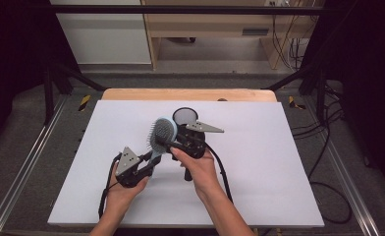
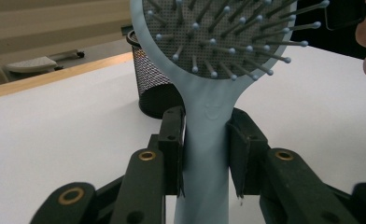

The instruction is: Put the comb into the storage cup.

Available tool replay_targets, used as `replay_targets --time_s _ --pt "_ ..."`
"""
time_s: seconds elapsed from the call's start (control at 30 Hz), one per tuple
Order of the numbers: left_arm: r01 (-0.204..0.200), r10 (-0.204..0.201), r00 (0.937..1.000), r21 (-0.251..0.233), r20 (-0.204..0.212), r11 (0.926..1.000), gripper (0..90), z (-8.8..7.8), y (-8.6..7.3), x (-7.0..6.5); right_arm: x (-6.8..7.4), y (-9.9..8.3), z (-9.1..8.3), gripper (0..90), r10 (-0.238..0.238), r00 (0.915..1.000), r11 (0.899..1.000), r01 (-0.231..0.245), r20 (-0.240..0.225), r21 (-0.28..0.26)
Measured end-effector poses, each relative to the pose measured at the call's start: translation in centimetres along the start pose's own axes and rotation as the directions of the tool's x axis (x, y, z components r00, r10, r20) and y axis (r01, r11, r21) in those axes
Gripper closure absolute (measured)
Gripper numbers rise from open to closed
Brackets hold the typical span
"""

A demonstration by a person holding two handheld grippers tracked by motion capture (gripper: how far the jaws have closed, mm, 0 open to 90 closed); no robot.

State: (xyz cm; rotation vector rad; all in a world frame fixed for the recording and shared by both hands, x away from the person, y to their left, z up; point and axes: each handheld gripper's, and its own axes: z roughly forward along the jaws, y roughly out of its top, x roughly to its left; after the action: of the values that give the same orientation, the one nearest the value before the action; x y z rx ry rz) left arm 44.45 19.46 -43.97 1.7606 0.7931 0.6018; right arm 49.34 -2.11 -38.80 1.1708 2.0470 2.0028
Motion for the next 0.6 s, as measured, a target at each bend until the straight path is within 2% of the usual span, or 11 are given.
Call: replay_targets --time_s 0.17,0.23,0.33,0.43,0.5,0.6 --pt "-0.008 0.007 1.0 -0.022 -0.006 0.9997 68.6 -0.1 0.2 -0.1 0.4 0.2 -0.2 54.5 0.017 0.9997 1.0 -0.017 0.015 -0.016" --pt "0.002 -0.002 0.9999 -0.034 -0.014 0.9994 66.7 -0.1 0.3 -0.1 0.5 0.4 -0.3 54.5 0.021 0.9995 1.0 -0.021 0.024 -0.019" --pt "0.029 -0.03 0.9994 -0.045 -0.018 0.9986 53.3 -0.1 0.2 0.0 0.5 0.9 -0.5 54.4 0.026 0.9988 0.999 -0.024 0.041 -0.035" --pt "0.037 -0.037 0.9991 -0.047 -0.019 0.9982 39.5 -0.1 0.1 0.2 0.2 1.6 -0.6 54.3 0.035 0.9976 0.998 -0.032 0.059 -0.057" --pt "0.035 -0.034 0.9994 -0.05 0.004 0.9981 30.4 -0.6 0.3 0.5 -0.2 2.1 -0.7 54.1 0.034 0.9965 0.997 -0.028 0.076 -0.069" --pt "0.034 -0.034 0.9994 -0.072 0.005 0.9968 21.1 -1.5 0.2 1.2 -0.6 3.1 -0.8 54.1 0.05 0.995 0.994 -0.042 0.087 -0.1"
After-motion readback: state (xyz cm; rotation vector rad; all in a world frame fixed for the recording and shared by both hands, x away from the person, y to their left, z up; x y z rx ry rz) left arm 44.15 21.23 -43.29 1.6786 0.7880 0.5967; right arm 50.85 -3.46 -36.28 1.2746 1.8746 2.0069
